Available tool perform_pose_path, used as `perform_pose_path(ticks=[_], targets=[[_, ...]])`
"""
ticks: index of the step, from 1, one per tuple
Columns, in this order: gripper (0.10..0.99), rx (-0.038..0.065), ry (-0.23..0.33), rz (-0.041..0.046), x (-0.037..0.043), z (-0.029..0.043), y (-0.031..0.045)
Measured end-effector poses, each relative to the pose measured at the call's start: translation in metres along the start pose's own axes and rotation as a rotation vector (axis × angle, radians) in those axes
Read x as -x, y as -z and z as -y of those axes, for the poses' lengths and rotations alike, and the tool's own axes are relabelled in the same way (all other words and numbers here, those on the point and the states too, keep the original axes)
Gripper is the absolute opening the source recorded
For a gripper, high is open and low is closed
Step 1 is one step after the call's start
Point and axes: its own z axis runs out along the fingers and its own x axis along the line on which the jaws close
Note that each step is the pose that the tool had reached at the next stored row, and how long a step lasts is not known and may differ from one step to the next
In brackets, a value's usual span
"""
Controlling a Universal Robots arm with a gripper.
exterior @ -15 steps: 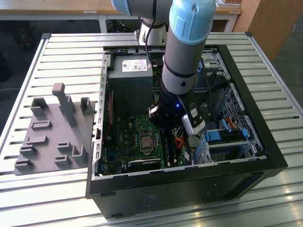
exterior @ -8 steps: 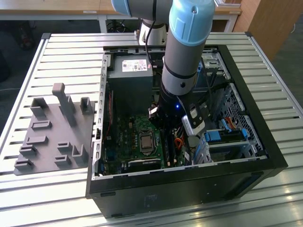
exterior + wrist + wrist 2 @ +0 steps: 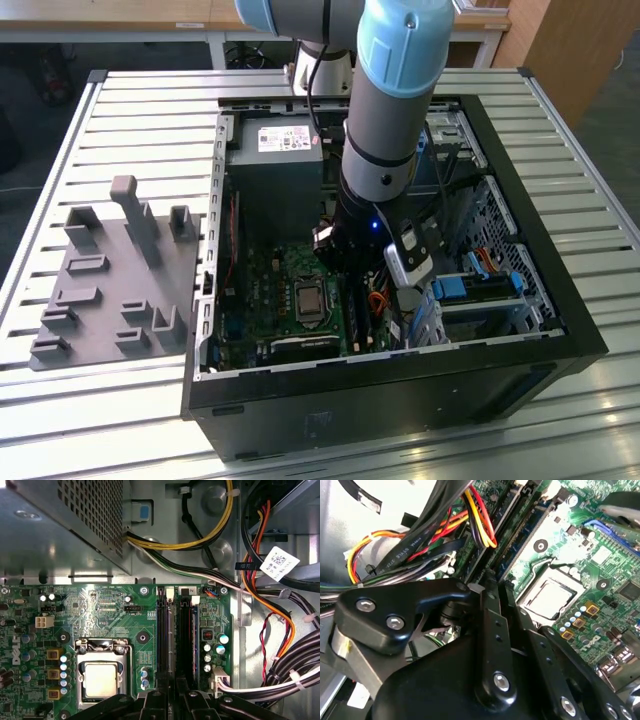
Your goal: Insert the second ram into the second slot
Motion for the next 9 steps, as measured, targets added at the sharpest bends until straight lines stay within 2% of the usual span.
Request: perform_pose_path(ticks=[4, 9], targets=[[0.212, 0.000, 0.000, -0.0001, 0.0000, 0.0000, 0.0015], [0.212, 0.000, 0.000, -0.0001, -0.0004, -0.0001, 0.0119]])
